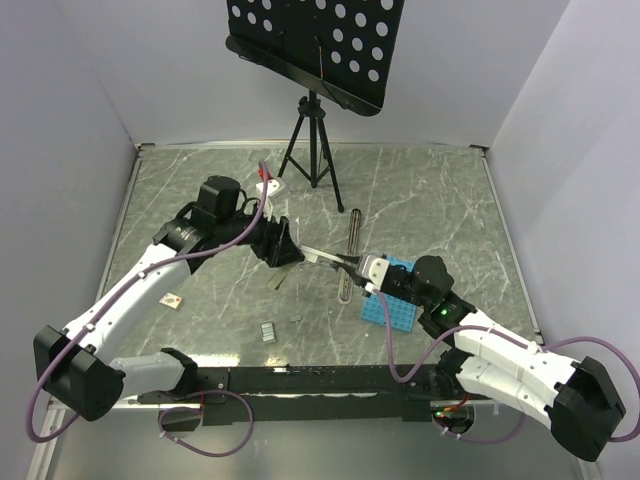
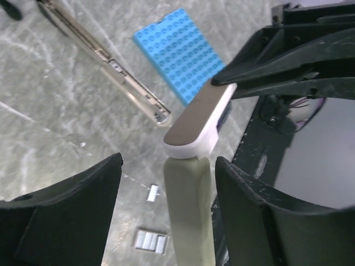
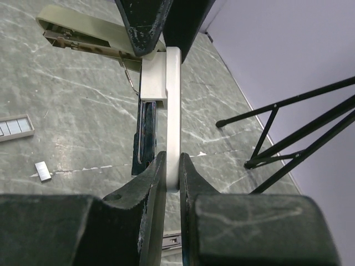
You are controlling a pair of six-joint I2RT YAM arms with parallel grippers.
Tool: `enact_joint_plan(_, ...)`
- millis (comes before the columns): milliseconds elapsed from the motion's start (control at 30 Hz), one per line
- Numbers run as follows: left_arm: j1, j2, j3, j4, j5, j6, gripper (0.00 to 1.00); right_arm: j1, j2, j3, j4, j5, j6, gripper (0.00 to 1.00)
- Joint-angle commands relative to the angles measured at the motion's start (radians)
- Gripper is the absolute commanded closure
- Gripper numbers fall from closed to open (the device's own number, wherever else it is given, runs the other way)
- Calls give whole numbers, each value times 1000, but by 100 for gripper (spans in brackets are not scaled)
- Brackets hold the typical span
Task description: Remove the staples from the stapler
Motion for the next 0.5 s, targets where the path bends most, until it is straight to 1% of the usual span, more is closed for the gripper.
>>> enact_joint_plan(0, 9, -34, -30, 116, 99, -121, 33, 10, -21, -4, 119, -43, -39, 100)
enact_joint_plan(67, 18, -32, -27, 102, 98, -148, 35, 10, -22, -7, 131, -38, -36, 100)
enact_joint_plan(133, 24, -44, -36, 84, 122, -168, 33, 11, -22, -4, 128, -49, -35, 100)
enact_joint_plan(200, 30, -72, -67, 128, 147, -218, 31, 10, -25, -7, 129, -57, -35, 100)
enact_joint_plan(300, 44, -101, -101, 196, 191, -283, 31, 13, -33, -16, 140, -63, -36, 100)
enact_joint_plan(367, 61, -109, -113, 219, 209, -322, 32, 14, -25, -15, 139, -64, -38, 100)
enact_joint_plan(467, 89, -127, -142, 249, 229, -355, 31, 13, -13, -8, 137, -61, -42, 100)
